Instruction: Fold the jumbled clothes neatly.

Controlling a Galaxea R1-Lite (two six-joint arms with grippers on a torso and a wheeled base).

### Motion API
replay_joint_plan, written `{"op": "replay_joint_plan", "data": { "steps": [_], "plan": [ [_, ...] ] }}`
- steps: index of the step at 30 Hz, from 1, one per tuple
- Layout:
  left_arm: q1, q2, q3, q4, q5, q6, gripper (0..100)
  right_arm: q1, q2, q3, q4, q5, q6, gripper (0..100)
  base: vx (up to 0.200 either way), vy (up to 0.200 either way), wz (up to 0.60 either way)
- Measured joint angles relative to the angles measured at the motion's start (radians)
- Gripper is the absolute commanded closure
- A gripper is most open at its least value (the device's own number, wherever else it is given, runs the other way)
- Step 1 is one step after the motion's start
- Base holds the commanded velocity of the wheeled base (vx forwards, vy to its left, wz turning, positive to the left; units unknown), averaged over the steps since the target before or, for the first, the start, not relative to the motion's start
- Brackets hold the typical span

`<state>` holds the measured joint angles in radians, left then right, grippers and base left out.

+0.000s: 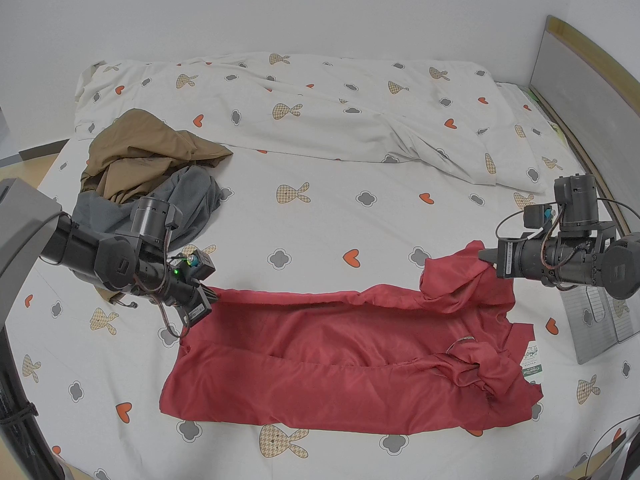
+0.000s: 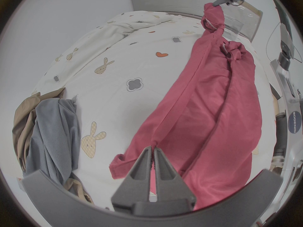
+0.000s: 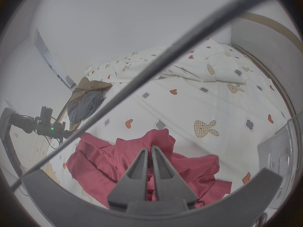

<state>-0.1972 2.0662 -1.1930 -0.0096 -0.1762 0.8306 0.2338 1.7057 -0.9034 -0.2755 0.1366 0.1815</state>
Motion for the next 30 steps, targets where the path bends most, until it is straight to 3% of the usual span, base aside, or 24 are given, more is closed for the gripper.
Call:
{"op": "replay_joint_plan", "data": {
  "steps": [13,30],
  "plan": [
    [-0.032,-0.083,0.198,-0.088,0.001,0.011,100,0.013,-0.048,0.146,-0.001,0.000,-0.003,100,0.000,0.000,0.00],
    [-0.042,-0.097,0.277,-0.093,0.055,0.009,100,0.013,-0.048,0.219,0.001,-0.005,-0.005,100,0.000,0.000,0.00]
  ]
}}
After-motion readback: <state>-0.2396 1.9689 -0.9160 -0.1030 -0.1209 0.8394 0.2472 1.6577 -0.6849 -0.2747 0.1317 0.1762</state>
